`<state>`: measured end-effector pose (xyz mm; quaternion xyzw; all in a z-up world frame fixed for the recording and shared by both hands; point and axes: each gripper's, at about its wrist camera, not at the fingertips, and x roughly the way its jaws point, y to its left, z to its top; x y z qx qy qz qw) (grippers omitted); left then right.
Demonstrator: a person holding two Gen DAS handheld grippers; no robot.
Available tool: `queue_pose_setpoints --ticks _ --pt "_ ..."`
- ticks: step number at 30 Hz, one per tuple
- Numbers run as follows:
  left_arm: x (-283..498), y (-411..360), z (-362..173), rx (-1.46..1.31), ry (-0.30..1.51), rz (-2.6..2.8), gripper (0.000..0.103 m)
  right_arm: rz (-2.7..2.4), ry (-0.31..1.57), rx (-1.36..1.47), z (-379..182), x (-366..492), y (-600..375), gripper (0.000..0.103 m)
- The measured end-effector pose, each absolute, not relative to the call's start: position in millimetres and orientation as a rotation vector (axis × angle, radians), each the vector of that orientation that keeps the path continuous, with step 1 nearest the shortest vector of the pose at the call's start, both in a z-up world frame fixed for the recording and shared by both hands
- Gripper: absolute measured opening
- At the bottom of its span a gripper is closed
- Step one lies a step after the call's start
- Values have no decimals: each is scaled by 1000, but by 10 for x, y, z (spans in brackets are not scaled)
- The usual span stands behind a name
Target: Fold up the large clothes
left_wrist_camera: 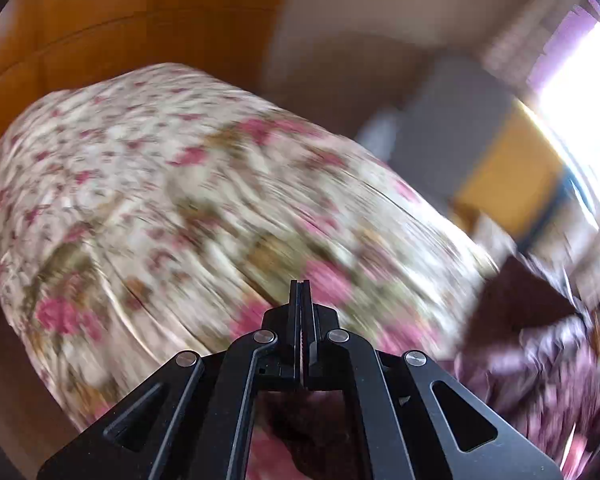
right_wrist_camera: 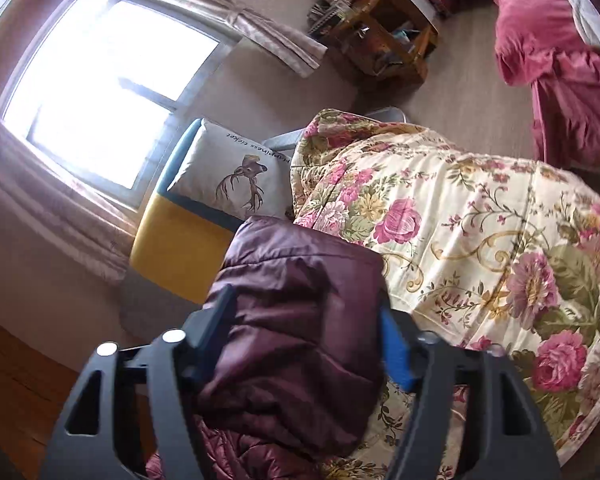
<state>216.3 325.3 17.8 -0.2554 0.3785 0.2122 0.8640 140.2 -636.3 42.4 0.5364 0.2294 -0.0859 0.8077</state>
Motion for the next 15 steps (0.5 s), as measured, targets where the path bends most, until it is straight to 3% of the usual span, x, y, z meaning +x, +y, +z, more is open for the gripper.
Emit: queue_pose_setpoints --ticks 2,4,5,6,10,11,15 --pt "2194 3485 217 -566 786 557 6 -166 507 1224 300 1344 -6387 93" --pt "2078 3547 338 -590 737 540 36 -141 494 1264 295 1242 -6402 96" --pt "1925 3513 459 -603 675 537 63 -116 475 1312 286 1179 -6450 100" --pt "1845 3469 525 -611 637 512 79 -108 463 1355 292 1119 -6488 101" --pt "1627 3035 742 -452 576 278 86 -76 471 1477 244 1084 -6698 101" --pt "1592 2874 732 -402 585 210 93 -66 491 1509 260 1076 -6729 101" --pt "1686 2473 439 -205 695 169 94 -99 377 1534 469 790 -6873 101"
